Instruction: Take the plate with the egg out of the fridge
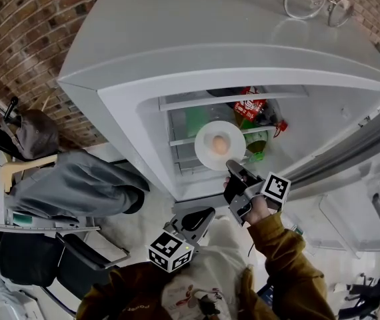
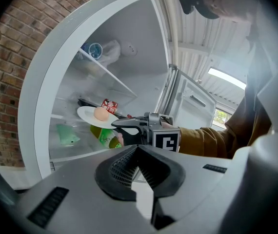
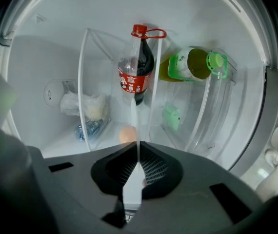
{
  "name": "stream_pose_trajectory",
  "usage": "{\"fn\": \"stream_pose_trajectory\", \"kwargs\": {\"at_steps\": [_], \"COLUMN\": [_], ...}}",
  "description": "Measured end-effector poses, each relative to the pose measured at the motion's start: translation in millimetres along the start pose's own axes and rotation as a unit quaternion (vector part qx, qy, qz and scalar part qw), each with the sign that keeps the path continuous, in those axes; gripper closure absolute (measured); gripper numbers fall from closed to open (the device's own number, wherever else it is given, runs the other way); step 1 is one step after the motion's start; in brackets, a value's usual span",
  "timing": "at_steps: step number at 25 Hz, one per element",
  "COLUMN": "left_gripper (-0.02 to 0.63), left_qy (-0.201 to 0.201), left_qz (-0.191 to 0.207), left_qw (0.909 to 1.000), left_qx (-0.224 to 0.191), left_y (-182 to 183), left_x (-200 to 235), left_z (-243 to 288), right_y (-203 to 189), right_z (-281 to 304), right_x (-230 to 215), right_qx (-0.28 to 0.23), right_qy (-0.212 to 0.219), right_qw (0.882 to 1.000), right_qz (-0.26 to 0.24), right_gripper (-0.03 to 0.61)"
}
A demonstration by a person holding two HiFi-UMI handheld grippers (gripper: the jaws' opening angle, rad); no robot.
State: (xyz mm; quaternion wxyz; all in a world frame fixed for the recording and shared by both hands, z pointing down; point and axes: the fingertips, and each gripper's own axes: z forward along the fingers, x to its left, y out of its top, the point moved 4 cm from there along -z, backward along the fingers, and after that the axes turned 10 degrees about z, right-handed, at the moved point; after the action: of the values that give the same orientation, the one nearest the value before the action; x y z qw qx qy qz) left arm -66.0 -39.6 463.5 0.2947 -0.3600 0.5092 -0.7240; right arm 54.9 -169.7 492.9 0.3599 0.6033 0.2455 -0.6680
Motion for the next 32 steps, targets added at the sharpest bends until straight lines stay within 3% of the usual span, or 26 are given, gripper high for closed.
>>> {"fn": "stream_pose_trajectory", "kwargs": {"at_steps": [32], "left_gripper": [0.606], "left_qy": [-0.015], "left_qz": [-0.004], "left_qw": [0.9998], "left_qx": [0.008], "left_y": [-5], "left_x": [-5], "left_z": [4], "right_y": [-4], "right_z": [-76], "right_x": [9], "right_qx": [-0.016], "right_qy": [0.03], "right_qw": [0.999], "right_qz": [0.001], "right_gripper": [0.557]}}
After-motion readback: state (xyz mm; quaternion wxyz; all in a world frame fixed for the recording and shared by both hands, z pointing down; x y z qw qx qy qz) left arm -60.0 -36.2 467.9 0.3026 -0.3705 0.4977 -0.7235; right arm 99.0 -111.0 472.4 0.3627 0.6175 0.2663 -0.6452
